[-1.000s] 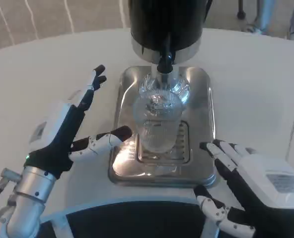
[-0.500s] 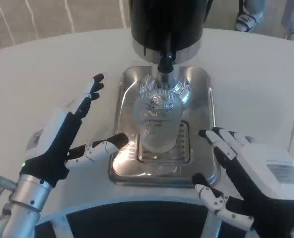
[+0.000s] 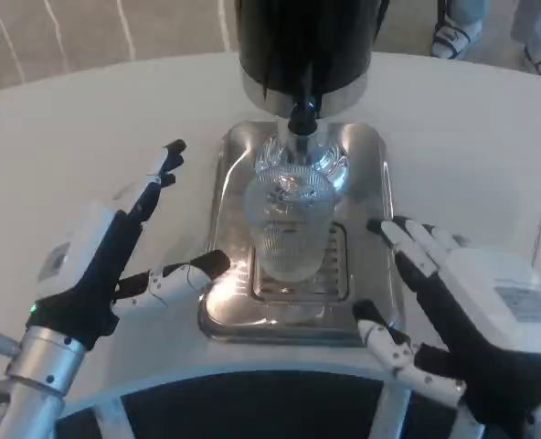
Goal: Grasp the cup under the faucet to collect the drink, then remove the cup.
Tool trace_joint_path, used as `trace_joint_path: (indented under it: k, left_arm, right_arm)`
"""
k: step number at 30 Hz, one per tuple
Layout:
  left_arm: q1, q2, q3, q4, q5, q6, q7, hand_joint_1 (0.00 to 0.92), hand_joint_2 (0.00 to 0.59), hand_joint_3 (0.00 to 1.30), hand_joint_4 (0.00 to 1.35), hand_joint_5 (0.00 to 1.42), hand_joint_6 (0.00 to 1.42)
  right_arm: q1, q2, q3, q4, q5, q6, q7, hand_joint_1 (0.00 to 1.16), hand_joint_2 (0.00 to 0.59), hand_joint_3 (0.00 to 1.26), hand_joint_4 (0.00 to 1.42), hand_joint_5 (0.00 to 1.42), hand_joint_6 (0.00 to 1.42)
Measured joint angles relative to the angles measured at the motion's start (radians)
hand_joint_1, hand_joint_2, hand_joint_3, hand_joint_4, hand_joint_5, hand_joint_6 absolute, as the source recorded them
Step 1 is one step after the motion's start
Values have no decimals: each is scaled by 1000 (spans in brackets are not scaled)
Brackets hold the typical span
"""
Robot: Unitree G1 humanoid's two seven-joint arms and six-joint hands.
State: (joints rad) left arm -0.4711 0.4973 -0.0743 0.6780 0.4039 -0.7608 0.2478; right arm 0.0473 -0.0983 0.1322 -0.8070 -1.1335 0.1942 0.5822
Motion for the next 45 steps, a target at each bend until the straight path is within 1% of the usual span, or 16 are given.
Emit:
trace_joint_path:
  k: [5,10,12,15,17,23,24,26,29,32,36,41,45]
  left_arm:
    - [18,18,1,-32,24,26,0,129,72,76,35,120,104]
    - [41,34,2,-59,43,59,0,129,73,60,4,97,95]
    - [58,47,2,-81,74,79,5,129,73,57,0,74,85]
    - [76,54,2,-89,90,92,8,129,73,48,0,59,79]
    - [87,56,1,-89,113,106,12,131,81,47,0,54,78]
    - [93,56,-5,-87,122,119,13,131,76,40,0,53,77]
    - [93,56,-7,-82,122,121,13,130,76,39,0,53,77]
    - [93,56,-13,-74,122,126,13,130,75,38,0,51,77]
    - [93,56,-20,-59,123,129,13,130,74,37,0,47,77]
    - [92,56,-24,-49,123,129,14,130,74,36,0,44,76]
    - [89,56,-27,-36,124,129,14,129,74,36,0,42,76]
    - [80,56,-30,-30,123,129,14,129,74,35,0,42,76]
    - [80,57,-30,-19,123,130,13,129,74,35,0,42,76]
  right_arm:
    - [-39,20,-3,26,38,31,-14,199,515,17,0,0,0]
    - [-76,26,-4,56,75,53,-45,193,517,0,0,0,0]
    - [-93,36,0,64,91,60,-65,193,521,0,0,0,0]
    - [-111,49,11,66,99,65,-87,194,526,0,0,0,0]
    - [-126,58,27,66,98,74,-100,194,528,0,0,0,0]
    - [-141,92,85,44,77,85,-105,194,530,0,0,0,0]
    - [-140,100,104,26,66,87,-105,194,530,0,0,0,0]
    - [-139,110,126,0,60,86,-108,194,530,0,0,0,0]
    - [-131,118,142,-26,55,86,-114,194,531,0,0,0,0]
    - [-122,121,147,-26,55,85,-130,194,531,0,0,0,0]
    - [-122,124,145,-18,66,67,-197,191,533,0,0,0,0]
    - [-143,125,138,36,103,56,-256,185,536,0,0,0,0]
    - [-179,128,126,90,142,47,-319,181,537,0,0,0,0]
